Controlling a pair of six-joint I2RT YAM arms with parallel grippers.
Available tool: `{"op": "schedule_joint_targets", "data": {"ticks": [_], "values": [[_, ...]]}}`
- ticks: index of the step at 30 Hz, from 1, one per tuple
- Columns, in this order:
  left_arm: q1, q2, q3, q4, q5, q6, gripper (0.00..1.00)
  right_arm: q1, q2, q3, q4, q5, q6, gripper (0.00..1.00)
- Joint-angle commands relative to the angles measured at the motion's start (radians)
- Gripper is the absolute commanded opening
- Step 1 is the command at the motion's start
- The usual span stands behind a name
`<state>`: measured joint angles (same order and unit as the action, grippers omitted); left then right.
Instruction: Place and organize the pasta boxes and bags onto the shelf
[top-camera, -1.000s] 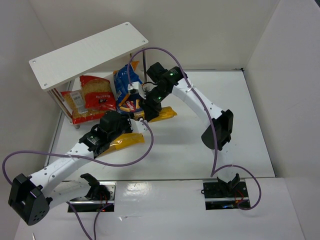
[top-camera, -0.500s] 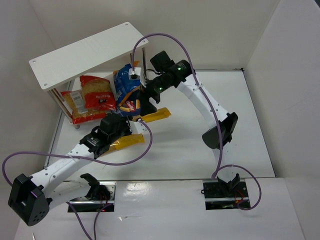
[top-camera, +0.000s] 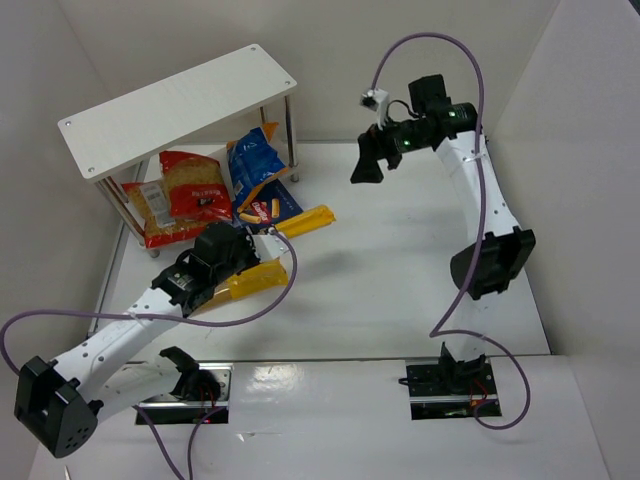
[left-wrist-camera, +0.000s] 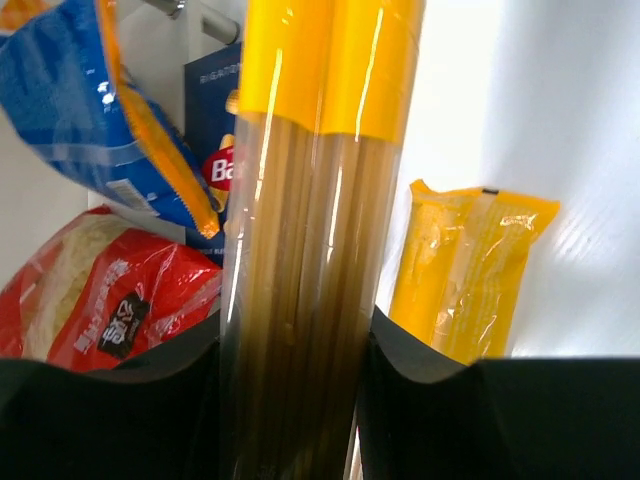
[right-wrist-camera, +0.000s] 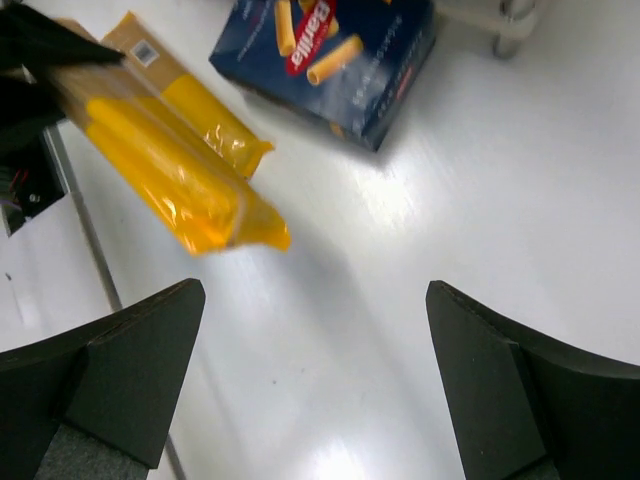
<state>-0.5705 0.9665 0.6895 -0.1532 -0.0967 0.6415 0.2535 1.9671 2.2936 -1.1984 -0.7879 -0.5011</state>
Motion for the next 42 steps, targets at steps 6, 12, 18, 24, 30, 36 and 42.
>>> {"op": "schedule_joint_targets", "data": {"ticks": [6,12,18,24,30,36,42], "values": [[0.057,-0.110,0.235,0.084,0.080,-0.204,0.00,-0.002,-0.342,-0.483,0.287,0.016,0.016,1.00],[0.075,-0.120,0.284,0.093,0.025,-0.269,0.00,-0.011,-0.456,-0.709,0.385,0.110,0.016,1.00],[0.104,-0.152,0.324,0.127,-0.078,-0.342,0.00,-0.031,-0.519,-0.839,0.404,0.148,0.007,1.00],[0.145,-0.213,0.392,0.136,-0.109,-0.450,0.00,-0.117,-0.574,-0.959,0.441,0.125,0.007,1.00],[0.146,-0.238,0.393,0.195,-0.184,-0.519,0.00,-0.210,-0.605,-1.042,0.480,0.116,0.007,1.00],[0.156,-0.293,0.312,0.167,-0.072,-0.439,0.00,-0.243,-0.635,-1.053,0.447,0.167,0.019,1.00],[0.156,-0.289,0.271,-0.139,-0.006,-0.290,0.78,-0.212,-0.659,-1.074,0.433,0.214,0.041,1.00]]}}
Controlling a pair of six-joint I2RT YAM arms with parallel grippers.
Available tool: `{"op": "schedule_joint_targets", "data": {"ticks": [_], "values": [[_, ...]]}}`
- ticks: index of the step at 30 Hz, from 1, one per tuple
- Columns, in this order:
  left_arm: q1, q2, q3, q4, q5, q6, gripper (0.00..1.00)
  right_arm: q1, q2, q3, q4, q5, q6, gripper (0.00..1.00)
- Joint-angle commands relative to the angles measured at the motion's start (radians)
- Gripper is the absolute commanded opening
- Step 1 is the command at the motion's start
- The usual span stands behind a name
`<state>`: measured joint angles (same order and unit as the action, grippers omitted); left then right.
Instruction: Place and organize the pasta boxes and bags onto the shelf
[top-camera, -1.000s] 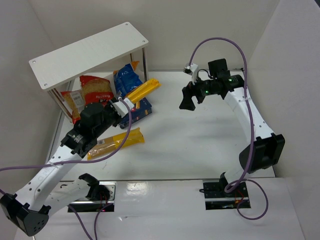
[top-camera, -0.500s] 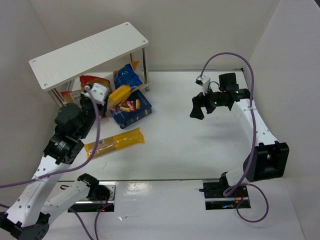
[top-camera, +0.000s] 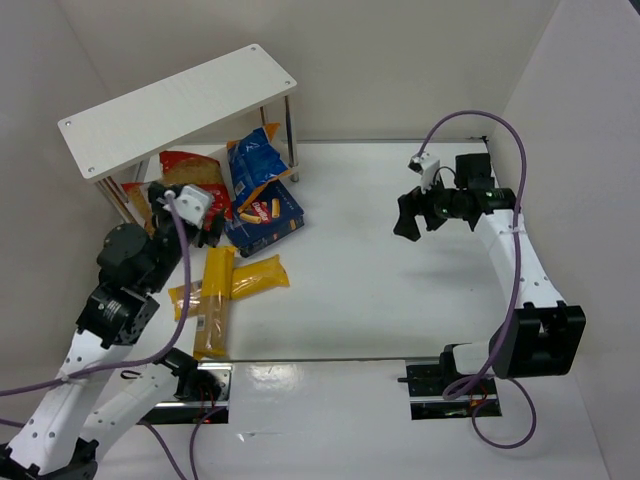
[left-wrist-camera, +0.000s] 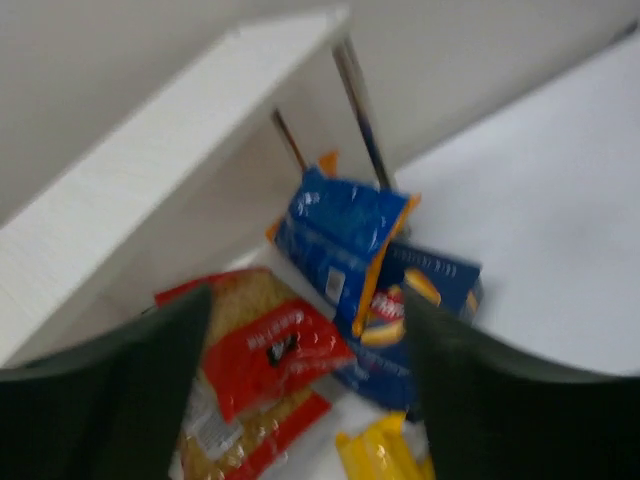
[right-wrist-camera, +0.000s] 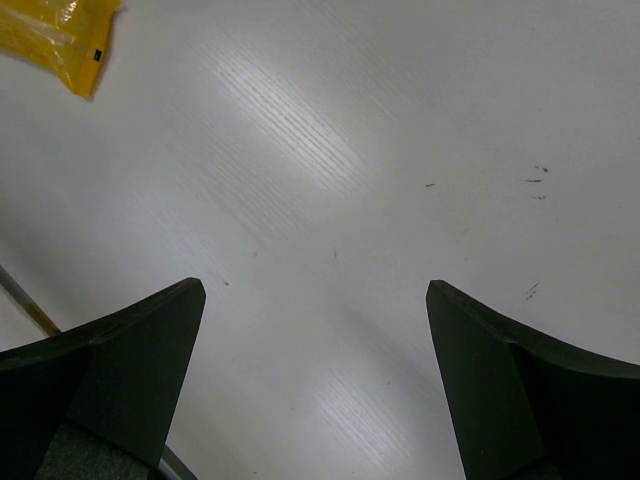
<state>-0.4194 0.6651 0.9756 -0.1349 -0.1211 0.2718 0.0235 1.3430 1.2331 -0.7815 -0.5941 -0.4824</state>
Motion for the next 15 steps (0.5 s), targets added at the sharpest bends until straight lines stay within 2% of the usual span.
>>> {"op": "schedule_joint_targets", "data": {"ticks": [1,2,5,11,15], "values": [[0.005,0.058,-0.015,-0.214,-0.030,0.095,0.91,0.018,-0.034,-0.024,0.025,0.020,0.031,1.00],[0.005,0.092,-0.002,-0.317,-0.063,0.095,0.99,0.018,-0.034,-0.024,0.040,0.020,0.031,1.00],[0.005,0.285,0.038,-0.475,-0.130,0.017,0.99,0.018,0.002,-0.024,0.060,0.020,0.053,1.00],[0.025,0.381,-0.021,-0.401,-0.120,-0.132,0.99,0.047,0.091,-0.006,0.070,-0.022,0.071,1.00],[0.034,0.430,-0.021,-0.381,-0.103,-0.264,0.99,0.070,0.081,-0.006,0.079,-0.023,0.071,1.00]]}}
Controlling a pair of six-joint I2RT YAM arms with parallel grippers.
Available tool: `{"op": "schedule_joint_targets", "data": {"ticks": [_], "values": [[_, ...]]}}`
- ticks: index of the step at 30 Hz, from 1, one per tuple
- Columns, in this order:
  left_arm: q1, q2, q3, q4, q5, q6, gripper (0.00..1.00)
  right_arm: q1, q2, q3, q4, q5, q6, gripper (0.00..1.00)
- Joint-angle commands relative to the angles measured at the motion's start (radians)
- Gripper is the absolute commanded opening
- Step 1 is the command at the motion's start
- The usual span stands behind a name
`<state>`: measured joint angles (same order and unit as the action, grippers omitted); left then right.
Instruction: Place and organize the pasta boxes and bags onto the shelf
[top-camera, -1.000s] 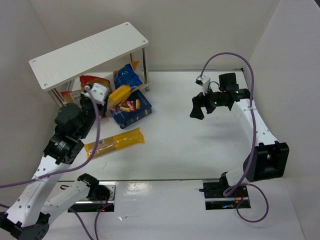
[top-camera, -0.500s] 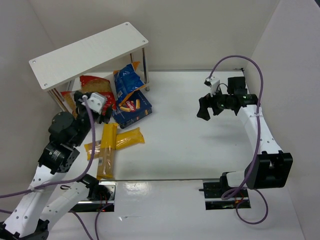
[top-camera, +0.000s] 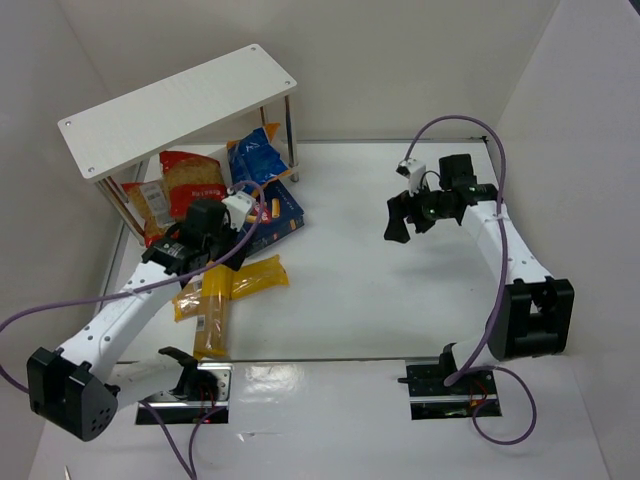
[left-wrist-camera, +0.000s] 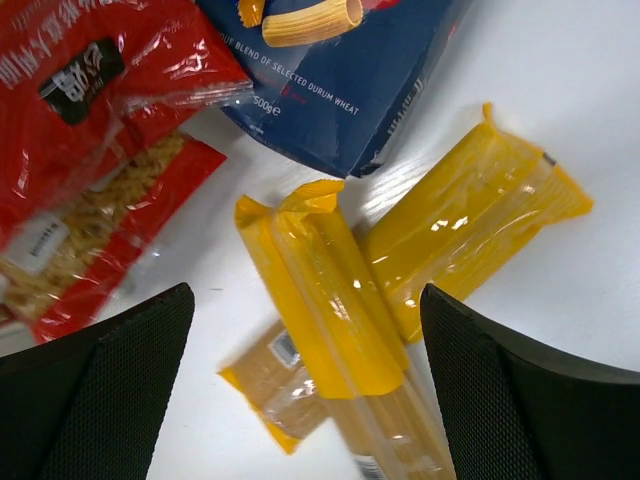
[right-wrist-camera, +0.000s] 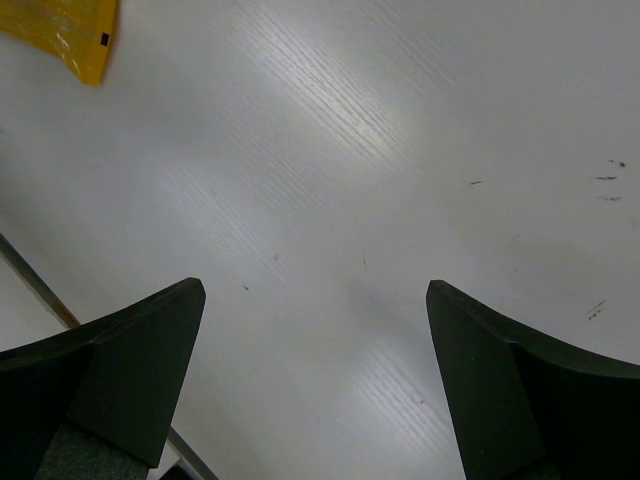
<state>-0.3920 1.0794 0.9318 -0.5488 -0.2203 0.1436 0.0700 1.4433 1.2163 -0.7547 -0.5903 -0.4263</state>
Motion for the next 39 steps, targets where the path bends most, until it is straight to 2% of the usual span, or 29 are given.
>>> {"op": "schedule_joint_targets", "data": {"ticks": [1,6,14,19,25,33,39], "values": [[0.007,0.016,0.022,0.045,-0.025,-0.186,0.99,0.037,-0.020,0.011,0.061,-0.026,0.015,1.00],[0.027,0.094,0.007,0.081,-0.111,-0.265,0.99,0.048,-0.081,-0.034,0.089,-0.036,0.006,1.00],[0.082,0.319,0.004,0.095,-0.171,-0.331,0.99,0.048,-0.124,-0.058,0.120,-0.036,0.006,1.00],[0.134,0.318,0.004,0.095,-0.151,-0.331,0.99,0.048,-0.133,-0.077,0.120,-0.054,-0.005,1.00],[0.134,0.372,0.013,0.095,-0.142,-0.331,0.99,0.048,-0.144,-0.086,0.129,-0.063,-0.005,1.00],[0.134,0.401,0.035,0.082,-0.039,-0.322,0.99,0.048,-0.173,-0.095,0.138,-0.072,-0.014,1.00],[0.134,0.441,0.044,0.082,-0.039,-0.322,0.99,0.048,-0.173,-0.095,0.138,-0.082,-0.014,1.00]]}}
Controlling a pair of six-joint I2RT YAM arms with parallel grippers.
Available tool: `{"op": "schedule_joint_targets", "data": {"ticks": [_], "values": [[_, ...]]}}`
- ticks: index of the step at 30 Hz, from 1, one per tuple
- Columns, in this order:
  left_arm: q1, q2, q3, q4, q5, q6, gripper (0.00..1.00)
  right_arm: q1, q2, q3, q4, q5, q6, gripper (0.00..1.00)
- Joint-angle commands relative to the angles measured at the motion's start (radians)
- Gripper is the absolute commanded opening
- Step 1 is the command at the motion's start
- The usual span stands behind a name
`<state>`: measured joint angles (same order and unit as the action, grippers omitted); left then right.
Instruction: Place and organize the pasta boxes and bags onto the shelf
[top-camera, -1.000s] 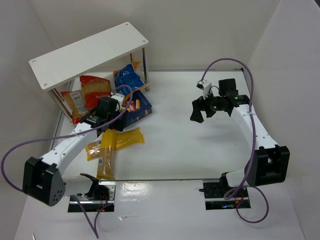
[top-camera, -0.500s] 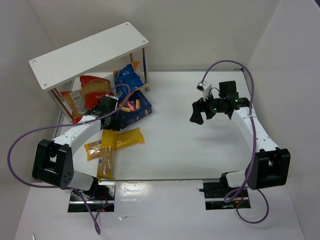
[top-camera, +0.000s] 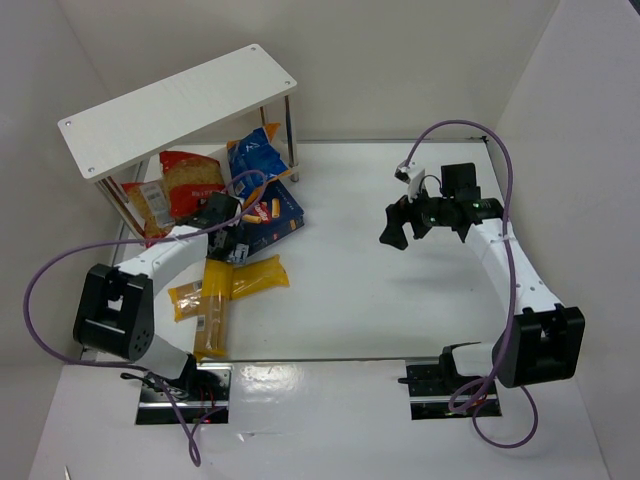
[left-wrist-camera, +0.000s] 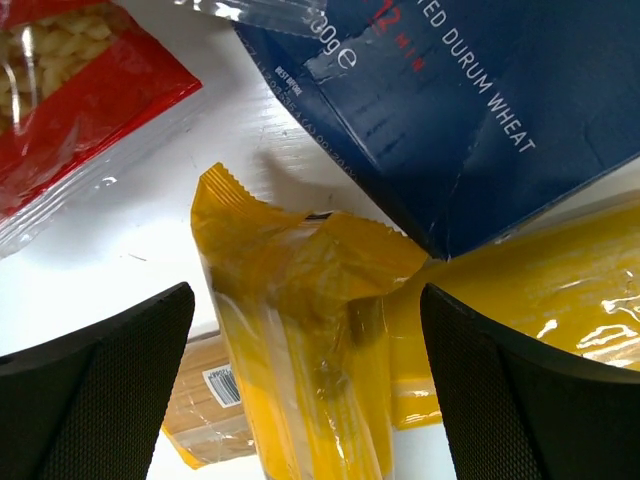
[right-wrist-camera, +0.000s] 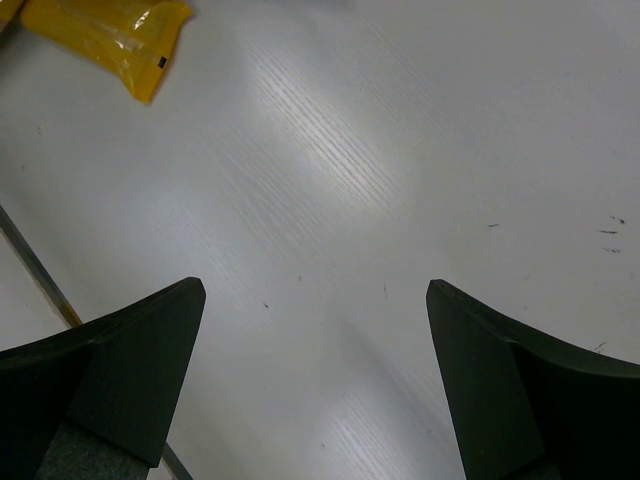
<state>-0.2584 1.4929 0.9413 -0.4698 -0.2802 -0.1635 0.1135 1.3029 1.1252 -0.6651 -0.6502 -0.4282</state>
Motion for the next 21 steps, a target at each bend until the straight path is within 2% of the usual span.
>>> {"op": "schedule_joint_targets", "data": {"ticks": [1,9,21], "values": [[0.001,0.042,0.045,-0.006,0.021,-0.014,0.99,0.005,-0.033,-0.004,0.048,-0.022,-0.012,1.00],[0.022,0.119,0.076,-0.029,-0.001,-0.014,0.99,0.005,-0.044,-0.004,0.048,-0.031,-0.021,1.00],[0.073,0.119,0.085,-0.047,-0.019,-0.005,0.98,0.005,-0.044,-0.004,0.039,-0.040,-0.030,1.00]]}}
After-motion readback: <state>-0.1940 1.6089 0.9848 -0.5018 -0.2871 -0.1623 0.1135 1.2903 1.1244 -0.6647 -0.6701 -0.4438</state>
